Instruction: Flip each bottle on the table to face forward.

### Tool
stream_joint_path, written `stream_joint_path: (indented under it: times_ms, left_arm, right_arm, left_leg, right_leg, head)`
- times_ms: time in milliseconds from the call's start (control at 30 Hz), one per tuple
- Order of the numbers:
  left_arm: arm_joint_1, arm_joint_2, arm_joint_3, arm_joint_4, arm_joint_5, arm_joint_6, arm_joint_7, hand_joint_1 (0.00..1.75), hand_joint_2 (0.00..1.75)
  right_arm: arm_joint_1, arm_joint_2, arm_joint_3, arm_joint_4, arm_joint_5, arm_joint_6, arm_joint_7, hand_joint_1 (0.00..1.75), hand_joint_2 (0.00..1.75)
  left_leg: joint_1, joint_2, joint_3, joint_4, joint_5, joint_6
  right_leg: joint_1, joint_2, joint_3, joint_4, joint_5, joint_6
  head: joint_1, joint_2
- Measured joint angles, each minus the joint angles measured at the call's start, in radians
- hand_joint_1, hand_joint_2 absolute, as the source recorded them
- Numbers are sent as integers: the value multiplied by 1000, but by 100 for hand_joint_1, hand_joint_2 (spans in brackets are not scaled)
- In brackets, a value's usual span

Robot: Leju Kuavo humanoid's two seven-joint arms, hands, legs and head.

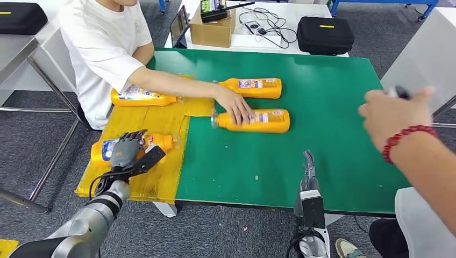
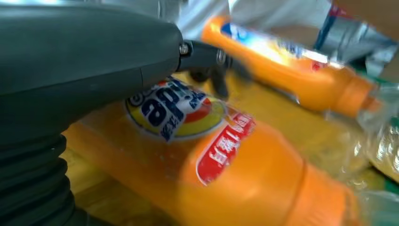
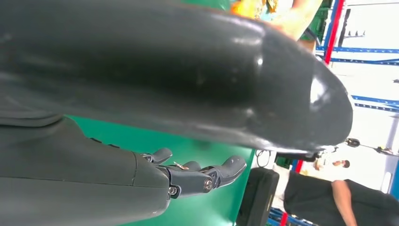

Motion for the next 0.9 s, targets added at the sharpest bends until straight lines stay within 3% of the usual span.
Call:
stream_joint_path:
  times_ms: [67, 133, 267, 400, 567, 733, 867, 900]
  left_arm:
    - [-16, -6, 0, 0, 40, -124, 0, 0, 0]
    - [-20, -8, -1, -4, 59, -175, -9, 0, 0]
    - [-13, -16, -9, -25, 153, -255, -82, 0, 175]
    - [37, -45, -47, -99, 325, -328, -194, 0, 175]
    - [131, -64, -164, -264, 530, -340, -232, 0, 175]
    - [232, -93, -241, -494, 803, -283, -255, 0, 175]
    - [276, -105, -283, -649, 869, -261, -240, 0, 175]
    - [285, -107, -289, -675, 880, -258, -246, 0, 175]
  right_arm:
    - [-4, 1, -10, 9, 9, 13, 2, 0, 0]
    - [-7, 1, -15, 14, 12, 19, 2, 0, 0]
    - [-10, 5, -22, 26, 23, 33, 2, 0, 0]
    - [-10, 11, -28, 40, 35, 47, -3, 0, 0]
    - [-11, 19, -30, 57, 68, 28, -24, 0, 0]
    - [-8, 20, -16, 54, 257, -200, -103, 0, 0]
    - [-4, 19, 6, 40, 313, -270, -113, 0, 175]
    - [-4, 17, 11, 37, 327, -284, -114, 0, 175]
  left_leg:
    - [0, -6, 3, 0, 0, 0]
    - [0, -8, 6, 0, 0, 0]
    - [0, -8, 8, 0, 0, 0]
    - [0, -7, 6, 0, 2, -1]
    - [0, -6, -1, 0, 3, -1]
    - [0, -5, -7, 1, 3, -1]
    - [0, -5, -10, 1, 2, -1]
    - [0, -5, -10, 1, 2, -1]
  right_leg:
    - [0, -5, 5, 0, -2, 0]
    - [0, -7, 7, -1, -4, -1]
    - [0, -7, 8, -1, -3, -2]
    - [0, -6, 7, 0, 1, -2]
    - [0, -6, 1, 0, 1, -1]
    - [0, -6, -6, 0, 1, -1]
    - [0, -5, -8, 0, 0, -1]
    - [0, -5, -9, 0, 0, -1]
  head:
    - [0, 0]
    - [0, 0]
    - [0, 0]
    - [0, 0]
    - [0, 0]
    - [0, 0]
    - [0, 0]
    - [0, 0]
